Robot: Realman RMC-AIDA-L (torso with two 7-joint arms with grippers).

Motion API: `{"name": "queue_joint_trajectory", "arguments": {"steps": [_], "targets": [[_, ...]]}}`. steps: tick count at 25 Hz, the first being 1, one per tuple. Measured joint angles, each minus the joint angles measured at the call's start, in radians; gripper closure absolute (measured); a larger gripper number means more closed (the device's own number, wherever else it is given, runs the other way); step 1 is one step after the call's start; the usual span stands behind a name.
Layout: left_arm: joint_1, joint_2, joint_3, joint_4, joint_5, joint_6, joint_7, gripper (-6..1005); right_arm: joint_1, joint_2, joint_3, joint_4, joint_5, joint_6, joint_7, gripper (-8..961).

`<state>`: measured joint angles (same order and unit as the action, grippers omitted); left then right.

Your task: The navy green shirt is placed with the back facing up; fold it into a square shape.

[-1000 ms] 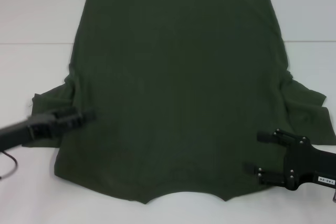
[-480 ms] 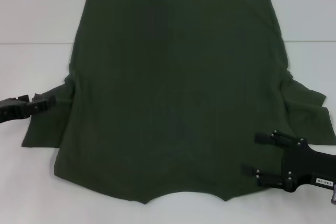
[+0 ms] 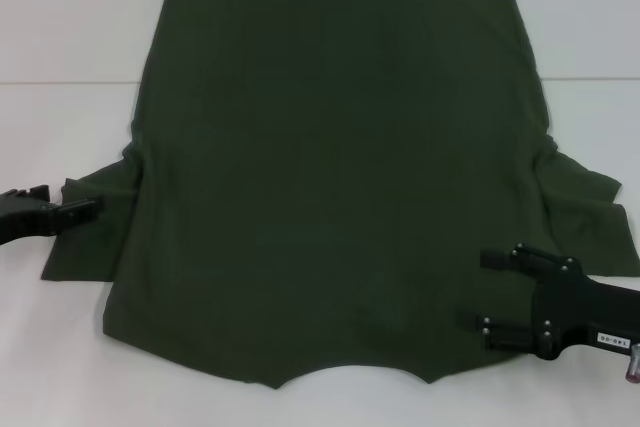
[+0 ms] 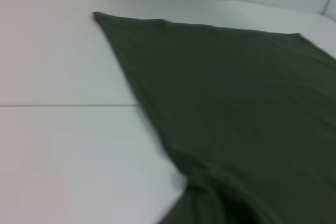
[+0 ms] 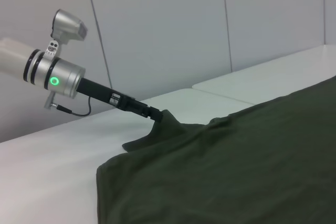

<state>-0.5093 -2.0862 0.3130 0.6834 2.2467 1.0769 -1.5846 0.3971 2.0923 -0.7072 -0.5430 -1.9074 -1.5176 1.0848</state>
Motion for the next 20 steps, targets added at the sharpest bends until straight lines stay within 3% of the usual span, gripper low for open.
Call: {"name": "queue_joint_trajectory", "arguments": {"steps": [7, 20], "targets": [[-0.007, -0.008, 0.013, -0.027, 0.003, -0.08, 0.009, 79, 0.01, 0.0, 0.0, 0.0, 0.0, 0.0, 0.001, 25], [-0.019, -0.011, 0.043, -0.058, -0.001, -0.105, 0.012, 79, 0.014, 0.0, 0.001, 0.0, -0.001, 0.0, 0.001, 25]]}}
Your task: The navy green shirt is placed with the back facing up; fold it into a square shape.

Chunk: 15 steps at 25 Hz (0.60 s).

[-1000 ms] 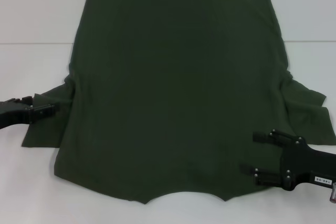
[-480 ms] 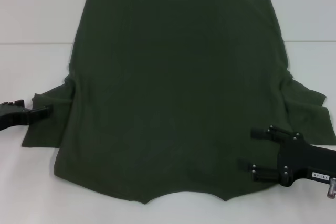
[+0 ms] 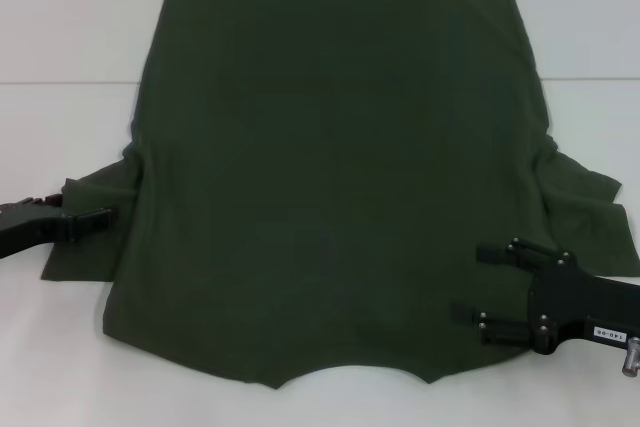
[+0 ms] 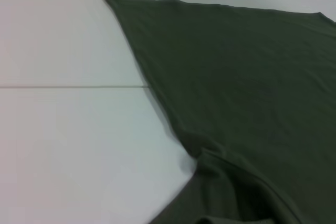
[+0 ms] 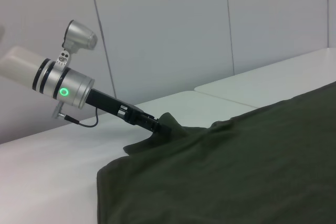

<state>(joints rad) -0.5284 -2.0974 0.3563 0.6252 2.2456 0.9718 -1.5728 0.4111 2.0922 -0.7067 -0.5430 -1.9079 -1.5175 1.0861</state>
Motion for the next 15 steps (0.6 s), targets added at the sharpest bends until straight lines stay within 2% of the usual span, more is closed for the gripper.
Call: {"name": "queue_joint_trajectory", "arguments": {"steps": [15], "targets": [[-0.006, 0.001, 0.005, 0.006, 0.005, 0.062, -0.02, 78, -0.001, 0.0, 0.001, 0.0, 0.0, -0.003, 0.0, 25]]}}
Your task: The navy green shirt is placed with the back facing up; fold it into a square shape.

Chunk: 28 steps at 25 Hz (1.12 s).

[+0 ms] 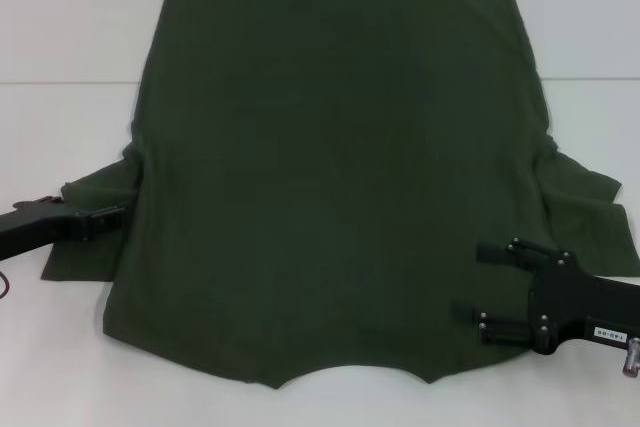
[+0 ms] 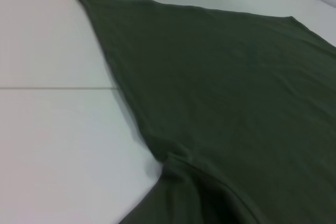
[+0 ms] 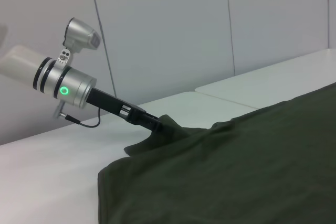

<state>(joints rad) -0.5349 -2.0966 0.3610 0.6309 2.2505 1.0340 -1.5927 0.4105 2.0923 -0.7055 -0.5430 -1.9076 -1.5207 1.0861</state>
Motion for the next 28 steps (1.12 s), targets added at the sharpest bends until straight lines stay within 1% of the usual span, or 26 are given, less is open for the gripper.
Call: {"name": "queue_joint_trajectory", "arguments": {"steps": [2, 5, 10, 21, 26, 28], "targets": [[-0.002, 0.0, 0.007, 0.002, 0.001, 0.001, -0.004, 78, 0.0, 0.0, 0.0, 0.0, 0.001, -0.001, 0.0, 25], [-0.001, -0.001, 0.009, 0.009, -0.004, -0.002, -0.01, 177, 0.001, 0.0, 0.0, 0.0, 0.002, -0.001, 0.0, 25], [-0.001, -0.001, 0.008, 0.011, -0.005, -0.005, -0.01, 431, 0.001, 0.0, -0.001, 0.0, 0.003, -0.001, 0.0, 25], [-0.001, 0.0, 0.007, 0.01, -0.005, -0.01, -0.012, 696, 0.001, 0.0, -0.002, 0.0, 0.003, -0.001, 0.0, 25], [0.0, 0.0, 0.007, 0.011, -0.005, -0.016, -0.01, 934, 0.001, 0.0, -0.002, -0.001, 0.002, -0.001, 0.0, 25], [0.0, 0.0, 0.008, 0.019, -0.004, -0.017, -0.011, 955, 0.001, 0.0, -0.002, -0.001, 0.002, -0.001, 0.0, 25]]}}
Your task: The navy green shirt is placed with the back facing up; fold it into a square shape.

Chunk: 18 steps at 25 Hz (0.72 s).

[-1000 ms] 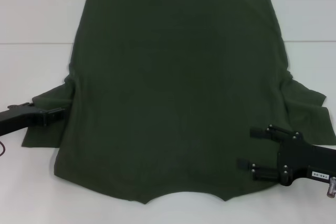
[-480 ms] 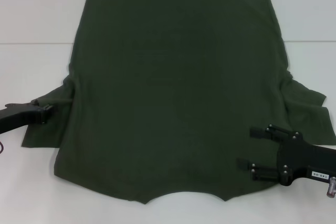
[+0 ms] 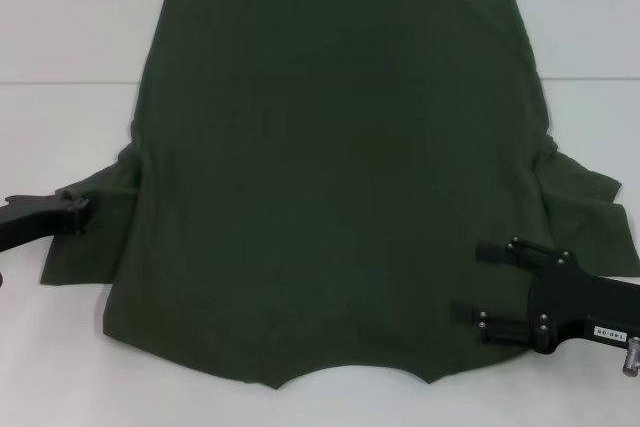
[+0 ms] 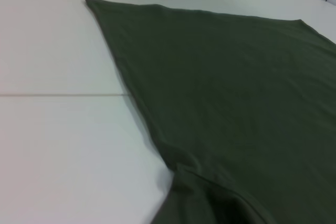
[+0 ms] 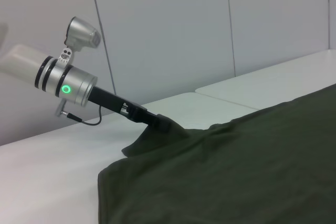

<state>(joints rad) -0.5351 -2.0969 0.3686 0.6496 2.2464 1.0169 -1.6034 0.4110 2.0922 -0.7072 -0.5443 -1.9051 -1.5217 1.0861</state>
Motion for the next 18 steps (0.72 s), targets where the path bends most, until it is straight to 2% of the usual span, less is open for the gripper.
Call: {"name": "queue_joint_trajectory", "arguments": {"steps": [4, 11, 18], "targets": [[-0.001, 0.001, 0.001, 0.016, 0.007, -0.017, -0.006, 997, 0.003, 0.0, 0.0, 0.001, 0.0, 0.0, 0.0, 25], [0.006, 0.009, -0.006, 0.077, 0.009, -0.041, -0.032, 991, 0.007, 0.0, 0.001, 0.001, 0.001, 0.0, 0.0, 26], [0.007, 0.006, 0.003, 0.148, 0.009, -0.022, -0.064, 985, 0.013, 0.0, 0.002, 0.001, 0.002, 0.002, 0.0, 26]]}}
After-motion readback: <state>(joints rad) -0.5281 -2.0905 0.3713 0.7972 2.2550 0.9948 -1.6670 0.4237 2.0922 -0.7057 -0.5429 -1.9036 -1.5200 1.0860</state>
